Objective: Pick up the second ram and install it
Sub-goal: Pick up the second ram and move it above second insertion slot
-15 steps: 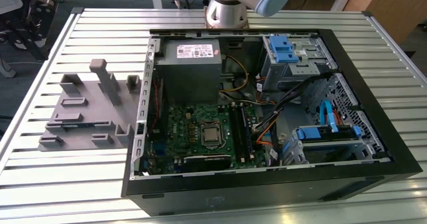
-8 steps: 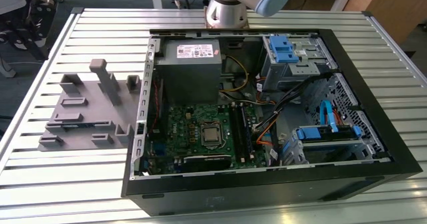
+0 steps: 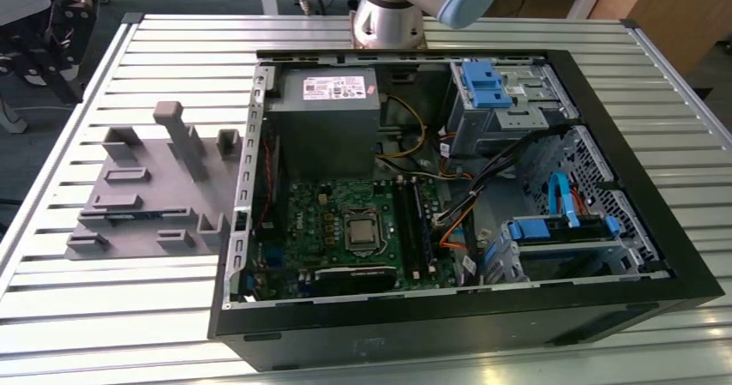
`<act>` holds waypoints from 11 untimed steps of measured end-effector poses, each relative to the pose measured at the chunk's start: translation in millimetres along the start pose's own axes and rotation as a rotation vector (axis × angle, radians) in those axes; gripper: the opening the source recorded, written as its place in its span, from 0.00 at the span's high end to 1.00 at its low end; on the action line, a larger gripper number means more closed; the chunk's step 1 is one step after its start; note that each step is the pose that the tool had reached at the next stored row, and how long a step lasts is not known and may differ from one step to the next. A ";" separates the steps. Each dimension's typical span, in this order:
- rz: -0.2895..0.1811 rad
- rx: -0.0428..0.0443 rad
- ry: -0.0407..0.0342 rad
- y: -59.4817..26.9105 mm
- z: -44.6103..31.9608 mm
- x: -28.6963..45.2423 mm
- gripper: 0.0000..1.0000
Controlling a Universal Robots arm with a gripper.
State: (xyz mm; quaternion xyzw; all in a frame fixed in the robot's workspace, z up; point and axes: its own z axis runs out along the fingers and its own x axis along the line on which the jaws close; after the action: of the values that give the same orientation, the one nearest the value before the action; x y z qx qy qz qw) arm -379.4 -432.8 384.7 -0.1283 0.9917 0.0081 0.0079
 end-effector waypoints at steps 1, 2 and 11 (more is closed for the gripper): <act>-0.005 -0.0001 0.0000 0.0 0.0 0.0 0.89; -0.010 -0.0002 0.0001 0.0 0.0 0.0 0.89; -0.038 -0.0007 0.0004 -0.4 0.0 0.2 0.89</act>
State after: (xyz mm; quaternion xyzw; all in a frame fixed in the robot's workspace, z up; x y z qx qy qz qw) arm -379.4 -433.3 384.6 -0.1471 0.9891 0.0083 0.0078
